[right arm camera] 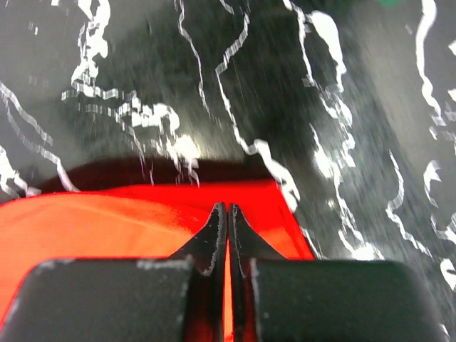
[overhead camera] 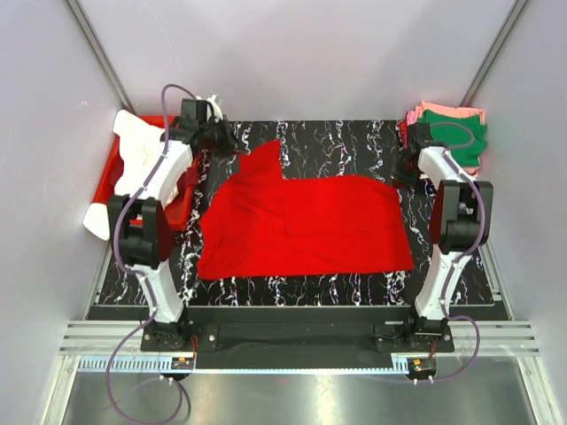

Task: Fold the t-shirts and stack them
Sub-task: Fold the tshirt

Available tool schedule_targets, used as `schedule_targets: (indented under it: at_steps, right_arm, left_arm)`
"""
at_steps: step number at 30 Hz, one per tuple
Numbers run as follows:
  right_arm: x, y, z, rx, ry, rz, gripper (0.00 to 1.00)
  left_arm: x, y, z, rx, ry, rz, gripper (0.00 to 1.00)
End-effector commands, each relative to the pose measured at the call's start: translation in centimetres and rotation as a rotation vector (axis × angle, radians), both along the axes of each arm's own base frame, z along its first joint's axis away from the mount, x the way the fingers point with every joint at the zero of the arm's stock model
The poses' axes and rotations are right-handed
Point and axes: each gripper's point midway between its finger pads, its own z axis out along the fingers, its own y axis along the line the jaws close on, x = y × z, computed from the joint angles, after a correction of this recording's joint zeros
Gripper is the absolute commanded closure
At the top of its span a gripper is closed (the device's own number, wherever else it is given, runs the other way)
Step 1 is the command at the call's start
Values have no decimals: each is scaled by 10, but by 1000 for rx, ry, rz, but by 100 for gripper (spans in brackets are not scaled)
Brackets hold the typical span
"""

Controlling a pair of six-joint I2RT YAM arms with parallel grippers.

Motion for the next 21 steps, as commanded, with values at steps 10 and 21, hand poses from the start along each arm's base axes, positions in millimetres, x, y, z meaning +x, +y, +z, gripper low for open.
schedule_targets:
  at_steps: [10,21]
  right_arm:
    - [-35,4,41,-6,-104,6,100]
    - [-34,7,30,5,-81,32,100]
  left_arm:
    - [-68,26,-5,116,-4,-24,100]
    - [-26,0,-73,223,137,-54,44]
